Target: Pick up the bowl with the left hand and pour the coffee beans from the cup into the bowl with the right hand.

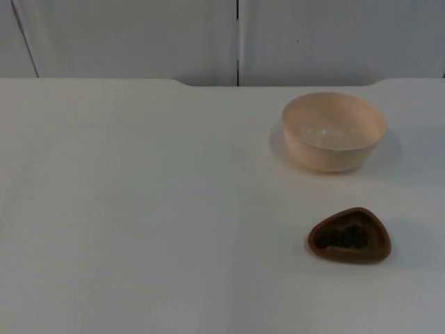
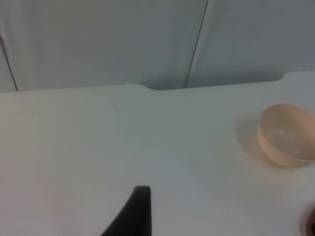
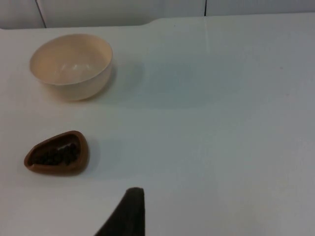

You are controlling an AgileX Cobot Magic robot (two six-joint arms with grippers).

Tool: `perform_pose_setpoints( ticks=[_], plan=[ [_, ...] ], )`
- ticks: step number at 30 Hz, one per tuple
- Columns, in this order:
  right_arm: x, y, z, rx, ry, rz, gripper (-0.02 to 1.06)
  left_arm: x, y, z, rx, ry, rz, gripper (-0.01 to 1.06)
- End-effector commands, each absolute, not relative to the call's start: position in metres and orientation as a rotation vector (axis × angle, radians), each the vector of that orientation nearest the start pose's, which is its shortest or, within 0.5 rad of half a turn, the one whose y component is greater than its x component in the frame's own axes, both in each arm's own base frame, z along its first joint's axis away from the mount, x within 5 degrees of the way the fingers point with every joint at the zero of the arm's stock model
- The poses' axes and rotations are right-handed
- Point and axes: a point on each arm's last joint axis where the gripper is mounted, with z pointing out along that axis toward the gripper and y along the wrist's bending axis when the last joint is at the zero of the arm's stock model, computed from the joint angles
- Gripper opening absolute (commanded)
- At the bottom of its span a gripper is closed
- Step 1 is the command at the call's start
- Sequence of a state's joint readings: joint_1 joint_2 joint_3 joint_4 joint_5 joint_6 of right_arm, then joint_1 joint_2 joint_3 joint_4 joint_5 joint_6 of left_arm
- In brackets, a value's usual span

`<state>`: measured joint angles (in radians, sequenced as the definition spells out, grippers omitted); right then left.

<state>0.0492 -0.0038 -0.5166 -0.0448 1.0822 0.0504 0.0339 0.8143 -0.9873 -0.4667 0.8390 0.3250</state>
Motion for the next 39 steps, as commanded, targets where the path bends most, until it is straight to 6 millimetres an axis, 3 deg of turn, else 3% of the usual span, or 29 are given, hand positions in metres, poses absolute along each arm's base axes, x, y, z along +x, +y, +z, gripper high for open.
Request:
perform_pose_setpoints(
  ticks=[1, 10, 26, 31, 39],
  plan=[
    [-0.007, -0.004, 0.28, 0.003, 2.048, 0.004, 1.05, 0.154, -0.026, 0.399, 0.17, 2.082, -0.356, 1.04],
    [-0.007, -0.004, 0.28, 0.003, 2.048, 0.004, 1.05, 0.183, -0.028, 0.389, 0.201, 2.16, -0.391, 1.04],
    [-0.007, -0.004, 0.28, 0.003, 2.048, 0.004, 1.05, 0.23, -0.033, 0.355, 0.211, 2.286, -0.515, 1.04],
    [-0.007, -0.004, 0.28, 0.003, 2.048, 0.004, 1.05, 0.244, -0.04, 0.343, 0.245, 2.312, -0.531, 1.04],
    [-0.007, -0.004, 0.28, 0.003, 2.048, 0.004, 1.05, 0.271, -0.07, 0.332, 0.367, 2.362, -0.585, 1.04]
  ],
)
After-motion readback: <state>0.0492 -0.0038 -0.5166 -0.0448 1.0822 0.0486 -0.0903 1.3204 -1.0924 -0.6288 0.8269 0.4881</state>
